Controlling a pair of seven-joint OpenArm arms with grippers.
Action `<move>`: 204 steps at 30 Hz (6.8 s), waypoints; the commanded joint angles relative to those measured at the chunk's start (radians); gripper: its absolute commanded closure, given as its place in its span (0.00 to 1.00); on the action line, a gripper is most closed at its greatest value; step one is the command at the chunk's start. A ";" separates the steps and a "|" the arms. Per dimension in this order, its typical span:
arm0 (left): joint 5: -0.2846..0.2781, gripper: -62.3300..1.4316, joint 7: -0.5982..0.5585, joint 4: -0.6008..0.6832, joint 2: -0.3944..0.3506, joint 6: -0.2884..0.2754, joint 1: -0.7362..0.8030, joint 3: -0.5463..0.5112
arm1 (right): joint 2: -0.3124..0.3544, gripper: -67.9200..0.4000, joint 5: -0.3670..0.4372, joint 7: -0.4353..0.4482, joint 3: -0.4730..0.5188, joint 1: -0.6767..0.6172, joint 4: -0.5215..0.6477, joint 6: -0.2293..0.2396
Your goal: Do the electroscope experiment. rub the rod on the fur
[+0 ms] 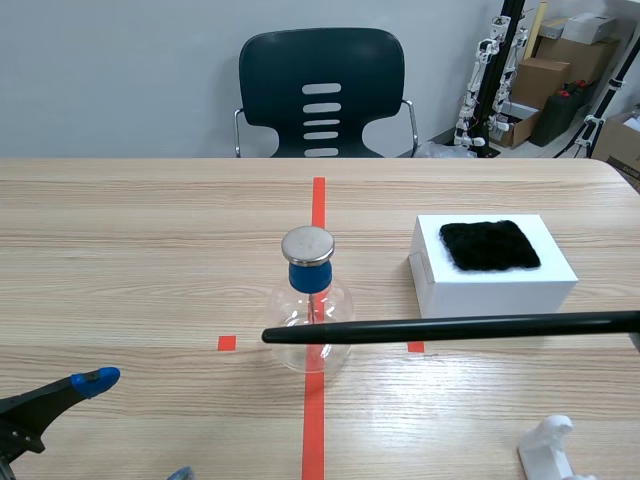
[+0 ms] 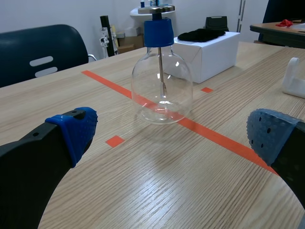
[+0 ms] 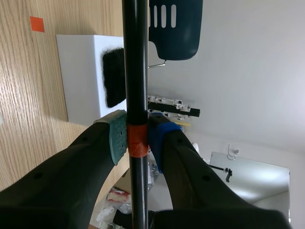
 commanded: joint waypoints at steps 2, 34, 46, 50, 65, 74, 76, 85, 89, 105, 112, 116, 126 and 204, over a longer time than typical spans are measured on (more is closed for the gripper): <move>-0.006 0.00 -0.016 0.005 0.005 -0.002 -0.005 -0.003 | 0.010 0.98 0.014 -0.004 0.004 0.001 0.011 -0.011; -0.006 0.00 -0.016 0.005 0.005 -0.002 -0.005 -0.003 | 0.011 0.98 0.026 -0.005 0.004 0.000 0.011 -0.069; -0.006 0.00 -0.016 0.005 0.005 -0.002 -0.005 -0.003 | 0.201 0.98 0.154 -0.325 0.013 0.025 0.065 -0.162; -0.006 0.00 -0.016 0.005 0.005 -0.002 -0.005 -0.003 | 0.295 0.98 0.187 -0.434 0.034 0.071 0.063 -0.161; -0.006 0.00 -0.016 0.005 0.005 -0.002 -0.005 -0.003 | 0.738 0.98 0.462 -0.460 0.110 0.357 -0.320 -0.134; -0.006 0.00 -0.016 0.005 0.005 -0.002 -0.005 -0.003 | 0.883 0.98 0.394 -0.406 0.009 0.556 -0.593 -0.101; -0.006 0.00 -0.016 0.005 0.005 -0.002 -0.005 -0.003 | 0.919 0.98 0.384 -0.433 -0.043 0.579 -0.617 -0.101; -0.006 0.00 -0.016 0.005 0.005 -0.002 -0.005 -0.003 | 0.948 0.98 0.347 -0.534 -0.261 0.703 -0.678 -0.135; -0.006 0.00 -0.016 0.005 0.005 -0.002 -0.005 -0.003 | 0.911 0.98 0.337 -0.521 -0.337 0.774 -0.759 -0.164; -0.006 0.00 -0.016 0.005 0.005 -0.002 -0.005 -0.003 | 0.805 0.98 0.319 -0.463 -0.449 0.887 -1.006 -0.156; -0.006 0.00 -0.016 0.005 0.005 -0.002 -0.005 -0.003 | 0.805 0.98 0.282 -0.440 -0.449 0.887 -1.016 -0.113; -0.006 0.00 -0.016 0.005 0.005 -0.002 -0.005 -0.003 | 0.793 0.98 0.272 -0.435 -0.449 0.888 -1.016 -0.103; -0.006 0.00 -0.016 0.005 0.005 -0.002 -0.005 -0.003 | 0.737 0.98 0.219 -0.427 -0.470 0.965 -1.012 -0.085; -0.006 0.00 -0.016 0.005 0.005 -0.002 -0.005 -0.003 | 0.759 0.98 0.275 -0.710 -0.686 1.086 -1.078 -0.097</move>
